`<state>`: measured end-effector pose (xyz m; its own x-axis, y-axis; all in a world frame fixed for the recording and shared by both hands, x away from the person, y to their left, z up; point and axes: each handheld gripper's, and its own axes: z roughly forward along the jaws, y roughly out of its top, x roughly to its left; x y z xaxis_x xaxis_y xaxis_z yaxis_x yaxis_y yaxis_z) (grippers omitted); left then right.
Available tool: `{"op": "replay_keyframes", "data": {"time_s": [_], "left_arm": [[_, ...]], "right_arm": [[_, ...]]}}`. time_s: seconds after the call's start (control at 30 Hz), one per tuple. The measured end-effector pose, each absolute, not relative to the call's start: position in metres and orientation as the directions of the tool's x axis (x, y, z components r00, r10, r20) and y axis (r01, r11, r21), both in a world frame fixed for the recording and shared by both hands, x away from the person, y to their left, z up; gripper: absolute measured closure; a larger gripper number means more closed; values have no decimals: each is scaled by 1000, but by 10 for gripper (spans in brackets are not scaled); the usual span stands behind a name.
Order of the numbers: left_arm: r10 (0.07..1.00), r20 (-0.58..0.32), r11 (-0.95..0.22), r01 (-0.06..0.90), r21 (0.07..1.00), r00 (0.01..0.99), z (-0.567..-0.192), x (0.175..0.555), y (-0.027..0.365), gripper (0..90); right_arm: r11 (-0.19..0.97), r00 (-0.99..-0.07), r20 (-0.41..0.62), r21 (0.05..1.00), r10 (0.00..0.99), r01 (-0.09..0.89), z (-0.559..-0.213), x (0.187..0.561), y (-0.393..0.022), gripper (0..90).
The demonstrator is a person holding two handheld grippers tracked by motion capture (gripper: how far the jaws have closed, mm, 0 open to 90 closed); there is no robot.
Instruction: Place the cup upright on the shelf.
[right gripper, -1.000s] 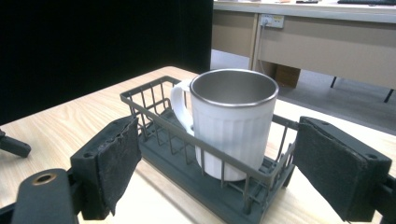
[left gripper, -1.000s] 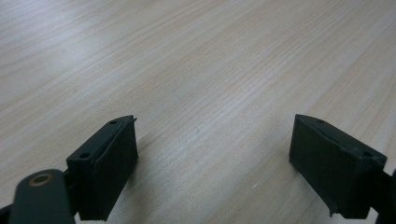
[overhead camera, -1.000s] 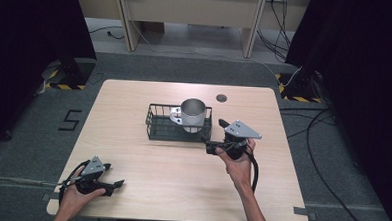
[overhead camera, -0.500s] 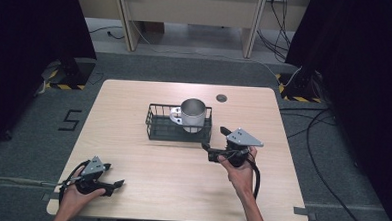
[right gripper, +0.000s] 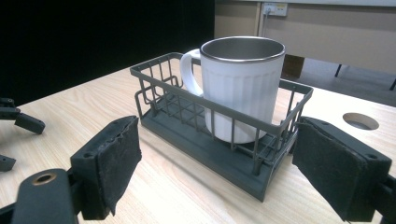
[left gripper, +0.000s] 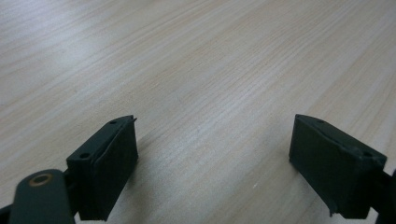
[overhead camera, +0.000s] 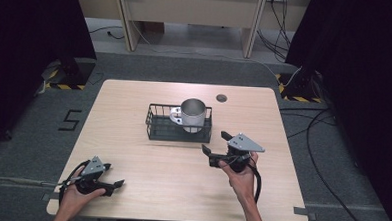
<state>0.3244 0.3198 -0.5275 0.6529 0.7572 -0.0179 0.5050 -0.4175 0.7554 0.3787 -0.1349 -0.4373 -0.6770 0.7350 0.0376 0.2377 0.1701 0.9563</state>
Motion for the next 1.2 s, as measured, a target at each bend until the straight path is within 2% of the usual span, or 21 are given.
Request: {"op": "replay_keyframes", "data": {"time_s": [1.0,1.2], "left_arm": [[757,-18,-417,505,756,653,-527,324,320,145],[757,-18,-418,505,755,653,-527,324,320,146]], "right_arm": [[215,-673,43,931,738,296,-475,348,-140,152],[252,-676,12,923,737,291,-476,342,-138,153]]}}
